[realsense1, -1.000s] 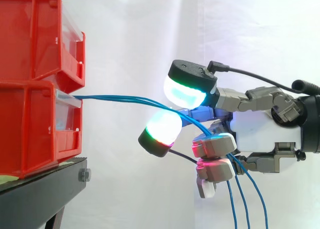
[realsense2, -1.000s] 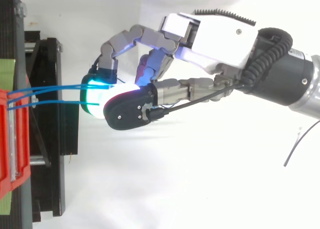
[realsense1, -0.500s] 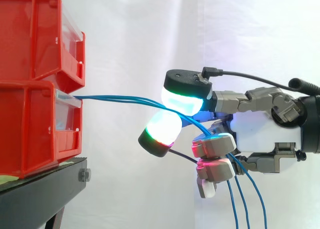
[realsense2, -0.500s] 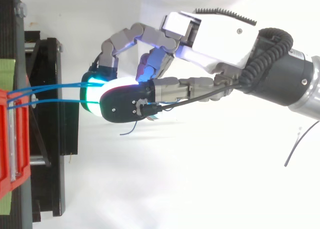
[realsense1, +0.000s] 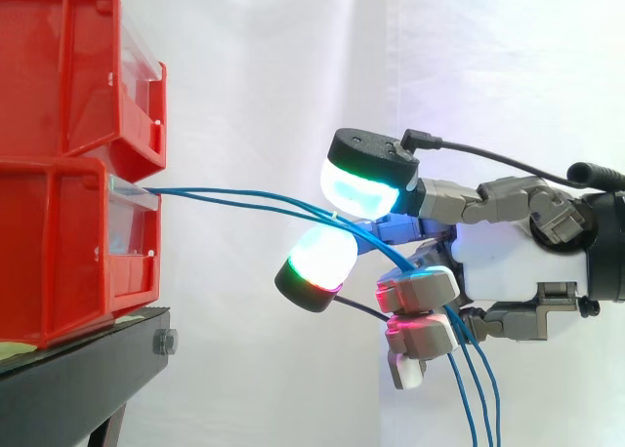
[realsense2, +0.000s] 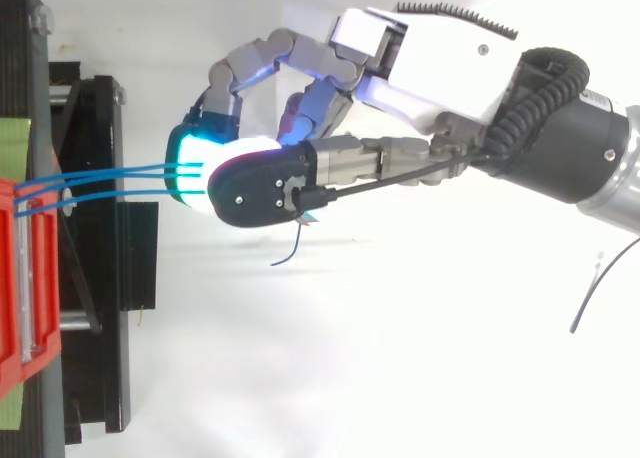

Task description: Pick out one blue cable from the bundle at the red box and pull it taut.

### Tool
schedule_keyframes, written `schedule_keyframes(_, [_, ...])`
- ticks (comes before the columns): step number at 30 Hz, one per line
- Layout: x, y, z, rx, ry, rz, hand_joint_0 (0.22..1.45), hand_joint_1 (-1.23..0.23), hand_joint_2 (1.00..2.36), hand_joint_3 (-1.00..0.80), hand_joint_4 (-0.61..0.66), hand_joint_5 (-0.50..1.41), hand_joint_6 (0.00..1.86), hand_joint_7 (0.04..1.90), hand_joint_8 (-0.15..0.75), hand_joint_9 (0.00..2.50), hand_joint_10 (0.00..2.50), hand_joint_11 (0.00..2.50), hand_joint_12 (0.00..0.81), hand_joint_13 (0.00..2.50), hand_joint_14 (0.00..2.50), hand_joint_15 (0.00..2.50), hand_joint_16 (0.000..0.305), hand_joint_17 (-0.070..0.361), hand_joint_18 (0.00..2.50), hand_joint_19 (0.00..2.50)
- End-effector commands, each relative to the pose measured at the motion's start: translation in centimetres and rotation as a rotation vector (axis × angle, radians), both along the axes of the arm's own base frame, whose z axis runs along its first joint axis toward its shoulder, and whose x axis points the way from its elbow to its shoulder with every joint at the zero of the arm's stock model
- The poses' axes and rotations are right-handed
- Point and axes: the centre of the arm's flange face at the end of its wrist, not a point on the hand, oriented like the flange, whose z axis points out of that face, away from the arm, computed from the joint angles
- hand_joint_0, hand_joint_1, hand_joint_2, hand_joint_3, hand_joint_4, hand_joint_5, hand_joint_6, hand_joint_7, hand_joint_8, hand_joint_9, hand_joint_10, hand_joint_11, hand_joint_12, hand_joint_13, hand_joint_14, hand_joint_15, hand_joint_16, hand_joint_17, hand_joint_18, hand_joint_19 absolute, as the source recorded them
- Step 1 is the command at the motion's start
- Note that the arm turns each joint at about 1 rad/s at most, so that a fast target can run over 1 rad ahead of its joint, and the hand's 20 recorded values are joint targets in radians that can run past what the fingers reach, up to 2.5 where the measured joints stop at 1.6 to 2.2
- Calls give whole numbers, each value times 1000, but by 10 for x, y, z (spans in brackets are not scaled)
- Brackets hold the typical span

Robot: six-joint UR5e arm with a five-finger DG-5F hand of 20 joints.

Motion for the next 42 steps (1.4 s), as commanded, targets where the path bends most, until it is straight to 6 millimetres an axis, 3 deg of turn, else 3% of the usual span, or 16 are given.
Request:
schedule_keyframes(1, [0, -1, 0, 0, -1, -2, 608, -469, 1011, -381, 71, -162, 877, 929, 246, 1418, 26, 1514, 284, 1344, 29, 1218, 50, 114, 836, 942])
schedule_keyframes(22, [1, -1, 3, 2, -12, -4, 636, -728, 1025, -99, 21, -180, 920, 929, 258, 1332, 26, 1508, 293, 1299, 29, 1214, 50, 114, 826, 932])
schedule_keyframes(31, [2, 6, 4, 3, -21, 0, 708, -845, 1024, -188, -88, -191, 927, 1016, 257, 1308, 26, 1508, 279, 1286, 31, 1226, 49, 110, 811, 915])
schedule_keyframes(42, [2, 7, 4, 3, -21, 1, 789, -887, 1008, -417, -139, -192, 943, 961, 227, 1333, 26, 1528, 276, 1284, 31, 1235, 47, 105, 804, 903])
